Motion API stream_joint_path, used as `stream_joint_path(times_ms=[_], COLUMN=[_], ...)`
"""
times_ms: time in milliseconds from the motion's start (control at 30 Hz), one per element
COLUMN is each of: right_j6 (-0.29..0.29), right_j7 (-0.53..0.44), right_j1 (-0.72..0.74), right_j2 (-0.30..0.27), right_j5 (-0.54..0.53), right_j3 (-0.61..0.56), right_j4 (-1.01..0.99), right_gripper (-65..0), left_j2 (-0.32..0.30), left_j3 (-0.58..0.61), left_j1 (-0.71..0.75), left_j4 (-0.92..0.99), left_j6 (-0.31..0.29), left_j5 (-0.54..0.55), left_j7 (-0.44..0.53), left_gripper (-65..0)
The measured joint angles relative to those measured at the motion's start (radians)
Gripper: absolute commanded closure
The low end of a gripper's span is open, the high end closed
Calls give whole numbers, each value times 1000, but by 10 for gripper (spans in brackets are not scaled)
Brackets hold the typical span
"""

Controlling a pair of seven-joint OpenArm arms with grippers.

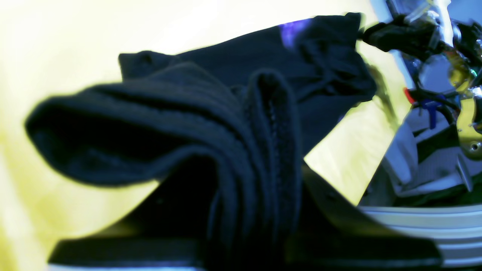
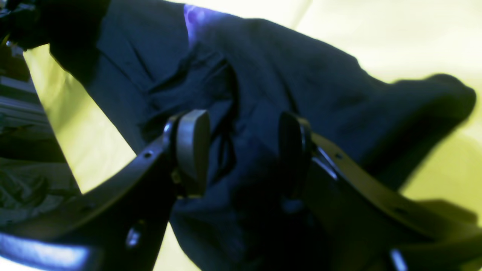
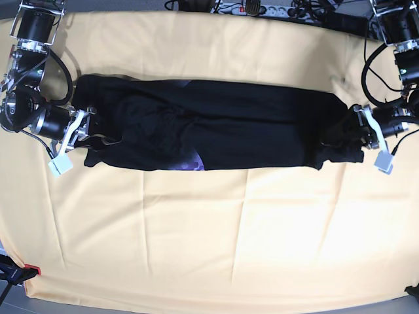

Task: Fold the T-shirt properly
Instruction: 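Push both strip ends inward toward each other to shorten it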

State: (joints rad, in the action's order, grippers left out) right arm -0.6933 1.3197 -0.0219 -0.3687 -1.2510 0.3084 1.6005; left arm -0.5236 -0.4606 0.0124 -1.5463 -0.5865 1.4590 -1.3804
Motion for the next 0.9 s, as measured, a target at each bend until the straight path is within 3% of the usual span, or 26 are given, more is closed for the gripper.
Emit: stream_joint_path(times_ms=[233,300,667,700,833,900], right_j6=[0,0,0,0,0,0], right_j7=[0,1,1,0,0,0], right_j1=[0,0,0,0,0,0], right_j2=[25,27,37,37,37,37], right_j5=[50,48,50,50,50,50], right_j3=[-1,-1,-1,-1,-1,-1], right_j4=[0,0,0,0,0,0], right_gripper=[-317,-317,-317,-317,-317,-317], left_j2=[130,171,305,312,319,319], left_j3=[25,35,76,83,125,146], left_j1=[24,24,22,23,21,18], left_j4=[-69,-69,-69,-69,-69,-69], left_j6=[-51,-102,-103,-103,-97,-32], left_j5=[-1,-4,-39,-37,-7,-7], left_j7=[26,38,135,135,137,155], left_gripper=[0,0,0,-33,-389,-440])
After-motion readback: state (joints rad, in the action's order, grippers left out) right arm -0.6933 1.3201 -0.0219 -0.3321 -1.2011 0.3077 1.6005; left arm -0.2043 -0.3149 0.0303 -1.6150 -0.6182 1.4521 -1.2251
